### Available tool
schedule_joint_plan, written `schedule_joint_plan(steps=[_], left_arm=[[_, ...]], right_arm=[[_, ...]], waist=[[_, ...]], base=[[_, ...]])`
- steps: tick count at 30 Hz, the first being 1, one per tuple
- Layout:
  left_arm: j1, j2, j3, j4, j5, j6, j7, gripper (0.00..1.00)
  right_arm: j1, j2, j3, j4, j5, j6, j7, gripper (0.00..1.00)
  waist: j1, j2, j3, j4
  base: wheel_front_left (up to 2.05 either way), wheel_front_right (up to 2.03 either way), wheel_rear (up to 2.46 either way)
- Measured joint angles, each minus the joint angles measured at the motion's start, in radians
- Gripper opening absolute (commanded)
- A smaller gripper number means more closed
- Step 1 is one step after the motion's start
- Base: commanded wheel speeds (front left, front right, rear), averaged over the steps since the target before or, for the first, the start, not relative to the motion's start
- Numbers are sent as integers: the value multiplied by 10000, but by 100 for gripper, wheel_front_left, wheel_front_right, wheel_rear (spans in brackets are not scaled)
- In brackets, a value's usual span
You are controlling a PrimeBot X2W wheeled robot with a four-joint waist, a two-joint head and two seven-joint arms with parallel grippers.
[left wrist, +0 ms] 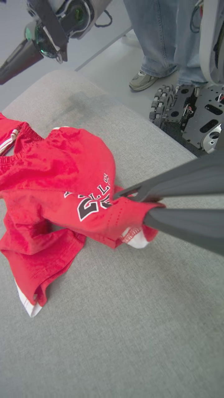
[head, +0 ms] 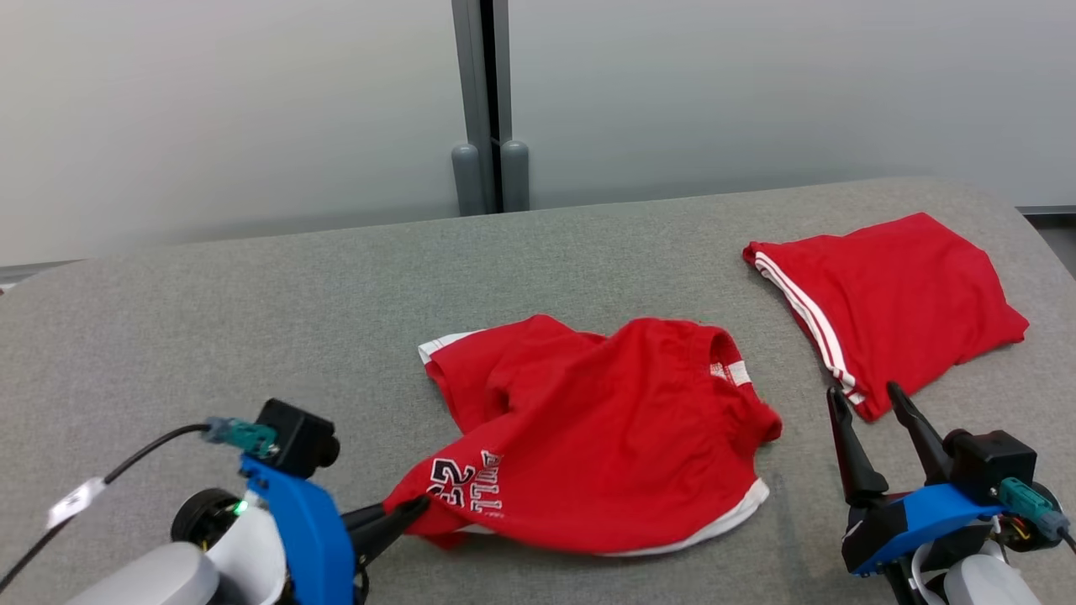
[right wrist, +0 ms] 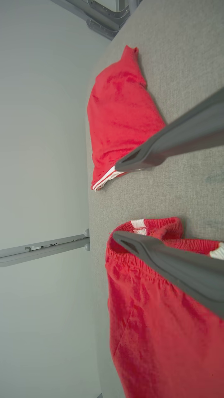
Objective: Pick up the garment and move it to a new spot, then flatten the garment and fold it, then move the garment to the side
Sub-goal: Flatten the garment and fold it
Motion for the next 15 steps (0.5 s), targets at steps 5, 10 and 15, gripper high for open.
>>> schedule_joint_plan(steps=[5, 10, 15], left_arm=[[528, 677, 656, -1195, -1007, 366, -368, 0], [536, 508, 1162, -33, -2253, -63, -286, 0], [-108, -288, 1383, 2406, -3133, -376, 345, 0]], right_arm=[[9, -13, -63, 21, 27, 0, -12, 100], [-146, 40, 109, 79, 94, 0, -12, 100], [-457, 27, 424, 192, 188, 0, -13, 100]], waist=[[0, -3, 69, 135], [1, -2, 246, 179], [2, -1, 492, -64]], base=[[0, 0, 0], [0, 0, 0], [0, 0, 0]])
